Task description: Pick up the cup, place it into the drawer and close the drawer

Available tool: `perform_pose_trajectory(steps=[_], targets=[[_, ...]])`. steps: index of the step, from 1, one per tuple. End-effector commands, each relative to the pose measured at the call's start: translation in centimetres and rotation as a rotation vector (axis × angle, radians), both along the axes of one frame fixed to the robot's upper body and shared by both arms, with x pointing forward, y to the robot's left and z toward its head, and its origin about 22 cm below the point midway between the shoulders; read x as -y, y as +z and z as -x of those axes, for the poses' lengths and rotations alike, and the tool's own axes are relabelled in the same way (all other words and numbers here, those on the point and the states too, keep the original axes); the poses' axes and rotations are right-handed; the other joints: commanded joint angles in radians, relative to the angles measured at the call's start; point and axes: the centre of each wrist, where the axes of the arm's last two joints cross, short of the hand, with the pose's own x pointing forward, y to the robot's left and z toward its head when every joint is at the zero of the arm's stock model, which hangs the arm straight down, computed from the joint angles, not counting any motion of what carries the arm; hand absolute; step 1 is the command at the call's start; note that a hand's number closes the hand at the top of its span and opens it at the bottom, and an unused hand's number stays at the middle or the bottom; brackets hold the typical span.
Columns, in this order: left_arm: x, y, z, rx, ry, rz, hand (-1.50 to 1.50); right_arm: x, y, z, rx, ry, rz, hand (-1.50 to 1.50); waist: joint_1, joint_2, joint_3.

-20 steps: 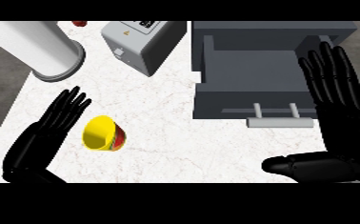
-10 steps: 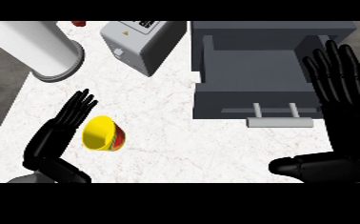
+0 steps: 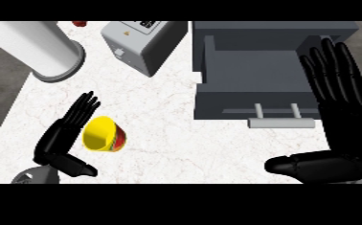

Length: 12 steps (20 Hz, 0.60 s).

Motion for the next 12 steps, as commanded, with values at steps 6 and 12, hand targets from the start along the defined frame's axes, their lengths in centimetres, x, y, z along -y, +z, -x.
perform_pose_trajectory(steps=[6, 12], targets=[[-0.4, -2.6, -1.0, 0.006, 0.016, 0.032, -1.50, 0.8, -0.7, 0.3, -0.007, 0.005, -0.008, -1.50, -0.001, 0.000, 0.000], [-1.2, -3.4, -0.3, -0.007, 0.004, 0.016, -1.50, -0.4, -0.3, -0.6, -0.004, 0.016, 0.003, -1.50, 0.002, 0.000, 0.000]])
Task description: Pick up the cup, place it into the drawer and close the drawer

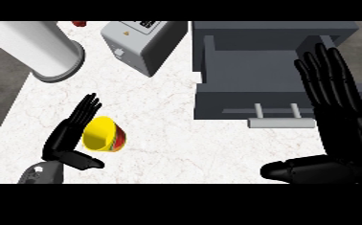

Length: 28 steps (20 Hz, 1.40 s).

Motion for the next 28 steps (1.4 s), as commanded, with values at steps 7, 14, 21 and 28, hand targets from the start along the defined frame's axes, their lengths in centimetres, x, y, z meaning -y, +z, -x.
perform_pose_trajectory(steps=[7, 14, 21, 28], targets=[[0.5, -2.6, -0.5, 0.015, -0.053, 0.051, -1.50, 0.4, 1.1, -0.9, 0.014, -0.006, -0.011, -1.50, -0.004, 0.003, -0.001], [3.2, -4.6, 0.1, 0.015, -0.076, 0.061, -1.50, 1.1, -0.5, 0.7, -0.006, 0.000, -0.012, -1.50, -0.009, 0.002, -0.001], [1.2, -2.8, -2.0, 0.002, -0.077, 0.143, -1.50, 0.6, 0.7, 1.0, -0.008, 0.017, -0.005, -1.50, -0.008, 0.001, -0.001], [2.5, -4.2, -0.8, -0.049, -0.145, 0.225, -1.50, 0.5, 0.5, 1.2, 0.004, 0.018, 0.001, -1.50, -0.005, 0.000, -0.001]])
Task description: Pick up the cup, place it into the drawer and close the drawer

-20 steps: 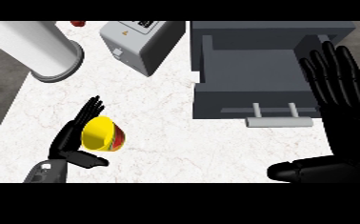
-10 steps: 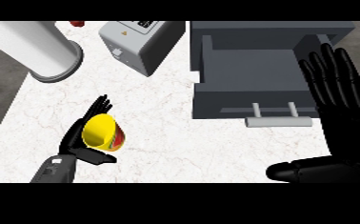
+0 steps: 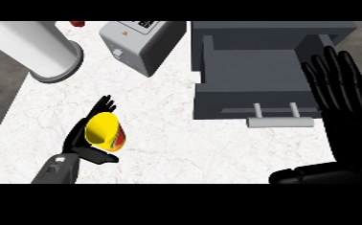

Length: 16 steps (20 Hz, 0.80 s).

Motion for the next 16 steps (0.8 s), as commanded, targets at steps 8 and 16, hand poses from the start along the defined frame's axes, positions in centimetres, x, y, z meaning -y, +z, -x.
perform_pose_trajectory(steps=[8, 16], targets=[[-0.7, 0.6, -0.6, 0.046, -0.169, 0.263, 1.50, 1.1, -0.2, 0.2, -0.007, -0.005, 0.008, -1.50, -0.008, 0.001, -0.001], [1.5, 0.3, -0.4, 0.189, -0.111, 0.261, 1.50, 0.5, 0.6, -0.6, 0.005, 0.005, -0.010, -1.50, 0.003, -0.001, -0.001]])
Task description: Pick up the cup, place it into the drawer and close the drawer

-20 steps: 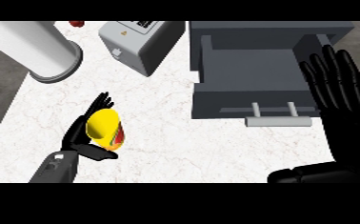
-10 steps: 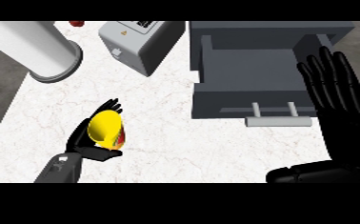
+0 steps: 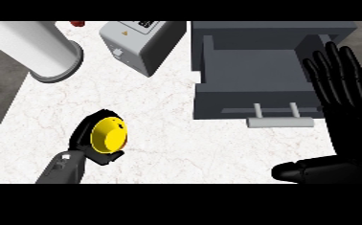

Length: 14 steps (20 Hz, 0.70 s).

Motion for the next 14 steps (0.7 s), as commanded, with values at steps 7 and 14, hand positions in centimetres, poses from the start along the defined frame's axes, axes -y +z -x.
perform_pose_trajectory(steps=[7, 14], targets=[[0.0, -1.3, 1.8, 0.210, 0.562, 0.098, 1.50, 0.3, 0.3, 0.2, 0.001, -0.021, -0.004, -1.50, 0.013, -0.002, 0.001], [2.2, 1.4, 0.0, 0.318, 0.483, 0.174, 1.50, -0.6, 1.3, 0.1, -0.004, -0.017, -0.012, -1.50, 0.018, -0.008, 0.003]])
